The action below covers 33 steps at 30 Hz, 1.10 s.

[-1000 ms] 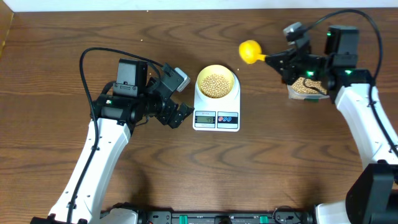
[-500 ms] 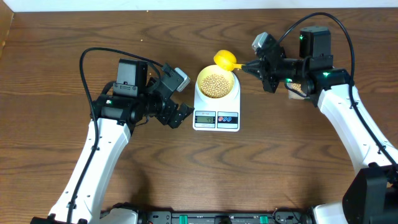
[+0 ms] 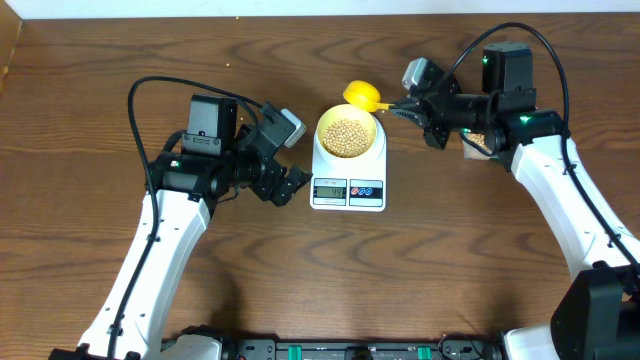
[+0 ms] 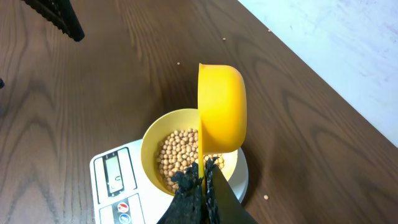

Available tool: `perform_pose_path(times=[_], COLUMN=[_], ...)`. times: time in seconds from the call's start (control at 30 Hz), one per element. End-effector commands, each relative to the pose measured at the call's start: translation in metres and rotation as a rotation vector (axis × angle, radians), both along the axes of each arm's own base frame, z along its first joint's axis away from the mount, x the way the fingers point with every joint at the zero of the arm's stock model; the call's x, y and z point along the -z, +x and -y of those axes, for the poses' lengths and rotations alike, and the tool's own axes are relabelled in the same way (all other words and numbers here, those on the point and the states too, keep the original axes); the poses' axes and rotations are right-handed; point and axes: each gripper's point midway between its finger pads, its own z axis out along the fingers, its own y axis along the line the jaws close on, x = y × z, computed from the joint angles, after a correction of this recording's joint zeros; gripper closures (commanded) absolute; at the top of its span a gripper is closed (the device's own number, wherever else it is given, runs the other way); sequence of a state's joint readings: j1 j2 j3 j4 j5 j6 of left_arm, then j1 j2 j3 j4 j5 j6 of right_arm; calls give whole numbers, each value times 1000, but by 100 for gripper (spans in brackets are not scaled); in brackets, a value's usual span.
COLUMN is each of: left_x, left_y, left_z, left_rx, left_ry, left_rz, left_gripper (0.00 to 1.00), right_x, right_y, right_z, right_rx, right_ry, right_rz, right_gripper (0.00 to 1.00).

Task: Scoop item into bowl and weigh 50g on scale
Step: 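Lift the filled scoop and carry it left over the bowl, then tilt the scoop to pour soybeans into the yellow bowl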

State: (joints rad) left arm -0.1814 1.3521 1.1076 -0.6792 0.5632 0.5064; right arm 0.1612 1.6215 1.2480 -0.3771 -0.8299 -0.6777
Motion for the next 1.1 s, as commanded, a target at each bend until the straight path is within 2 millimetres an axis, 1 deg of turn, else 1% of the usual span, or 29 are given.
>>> perform_pose_path(times=[0.0, 0.2, 0.27, 0.3, 0.33, 0.37, 0.5, 0.63, 0.67, 0.77, 0.83, 1.07], left_x=[-8, -8, -8, -8, -8, -8, -8, -8, -8, -8, -8, -8], left_y=[0, 0, 0, 0, 0, 0, 0, 0, 0, 0, 0, 0], left_z=[1, 1, 1, 1, 1, 1, 1, 1, 1, 1, 1, 1], left_rx=[17, 17, 17, 17, 17, 17, 17, 17, 17, 17, 17, 17], left_ry=[-7, -7, -8, -8, -8, -7, -7, -7, -7, -7, -8, -7], left_rz=[27, 27, 27, 27, 27, 27, 27, 27, 27, 27, 27, 27], left_gripper=[10, 10, 10, 10, 10, 10, 10, 10, 10, 10, 10, 10], right_x=[2, 4, 6, 7, 9, 9, 9, 13, 14, 14, 12, -4], right_y=[-2, 3, 15, 18, 28, 31, 54, 72, 76, 80, 80, 69], right_z=[-4, -1, 8, 10, 18, 21, 45, 79, 92, 115, 127, 151], right_rx=[-15, 9, 69, 85, 153, 174, 377, 612, 697, 855, 930, 1019], right_ry=[-13, -34, -83, -95, -128, -134, -183, -238, -258, -281, -288, -326], right_rz=[14, 25, 57, 64, 71, 73, 70, 48, 41, 27, 22, 36], right_gripper=[99, 99, 99, 99, 99, 99, 99, 99, 99, 99, 99, 99])
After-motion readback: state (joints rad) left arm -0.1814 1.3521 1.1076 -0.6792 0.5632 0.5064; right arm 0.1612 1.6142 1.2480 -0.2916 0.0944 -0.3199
